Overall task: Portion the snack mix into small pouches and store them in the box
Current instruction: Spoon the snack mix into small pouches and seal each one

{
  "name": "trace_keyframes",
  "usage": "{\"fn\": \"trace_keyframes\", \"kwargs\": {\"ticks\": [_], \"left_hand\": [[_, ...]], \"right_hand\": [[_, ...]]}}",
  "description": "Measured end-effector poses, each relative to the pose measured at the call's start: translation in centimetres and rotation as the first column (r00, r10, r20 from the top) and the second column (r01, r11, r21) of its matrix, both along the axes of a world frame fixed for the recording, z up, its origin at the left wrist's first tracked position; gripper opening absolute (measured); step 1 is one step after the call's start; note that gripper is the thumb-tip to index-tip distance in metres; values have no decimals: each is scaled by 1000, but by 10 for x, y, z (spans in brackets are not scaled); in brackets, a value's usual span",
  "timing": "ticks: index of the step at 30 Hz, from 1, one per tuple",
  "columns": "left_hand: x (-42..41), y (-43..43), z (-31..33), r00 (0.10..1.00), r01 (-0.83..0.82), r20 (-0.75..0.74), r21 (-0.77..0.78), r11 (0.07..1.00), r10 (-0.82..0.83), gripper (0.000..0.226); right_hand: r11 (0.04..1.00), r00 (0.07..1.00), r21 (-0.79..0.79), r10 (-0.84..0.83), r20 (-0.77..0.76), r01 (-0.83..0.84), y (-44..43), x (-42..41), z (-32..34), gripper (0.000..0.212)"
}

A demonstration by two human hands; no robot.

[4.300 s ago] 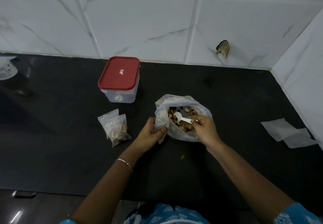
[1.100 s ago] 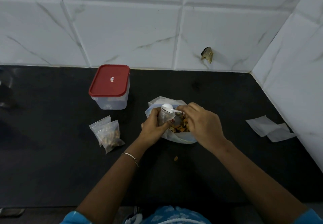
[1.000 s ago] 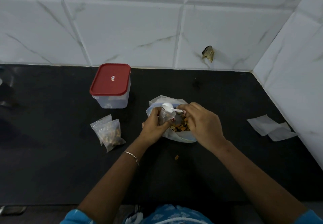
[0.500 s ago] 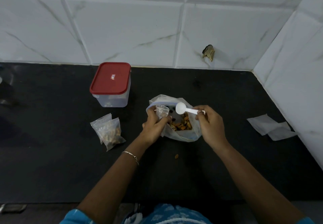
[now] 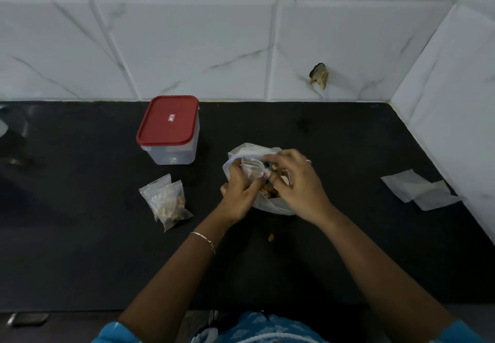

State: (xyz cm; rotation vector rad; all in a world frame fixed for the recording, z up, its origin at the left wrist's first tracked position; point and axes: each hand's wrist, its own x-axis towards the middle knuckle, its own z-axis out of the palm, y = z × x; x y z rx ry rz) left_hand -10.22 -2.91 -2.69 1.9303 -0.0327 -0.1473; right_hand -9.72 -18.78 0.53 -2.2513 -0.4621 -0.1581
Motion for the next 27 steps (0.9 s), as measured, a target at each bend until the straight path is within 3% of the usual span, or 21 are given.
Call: {"fn": "trace_keyframes", "kwargs": {"ticks": [2, 5, 9, 13, 17, 22, 24, 27], "left_hand": [[-1, 1, 1, 999, 8, 37, 41, 999, -10, 62], [4, 9, 1, 999, 21, 31, 38, 999, -22, 79], [7, 16, 12, 998, 49, 43, -175, 983, -43, 82], [10, 25, 20, 996, 24, 91, -315, 949, 4, 58], [18, 39, 29, 988, 12, 149, -268, 963, 29, 22], [22, 44, 43, 978, 12, 206, -255, 967, 43, 12], [23, 44, 48, 970, 4, 238, -225, 974, 51, 10], [25, 42, 49, 958, -41, 275, -160, 986, 84, 10]], "right_hand": [[993, 993, -70, 92, -74, -97, 7, 8, 7, 24], [974, 995, -206, 87, -41, -94, 10, 18, 13, 17], [957, 992, -268, 124, 36, -110, 11, 25, 31, 16], [935, 989, -346, 122, 85, -85, 7, 33, 50, 19], [947, 989, -309, 116, 87, -84, 3, 36, 63, 23], [973, 976, -230, 65, 209, -16, -1, 29, 73, 32], [967, 958, -250, 23, 286, 52, -3, 28, 75, 30], [957, 959, -276, -10, 284, 92, -4, 28, 73, 21]]}}
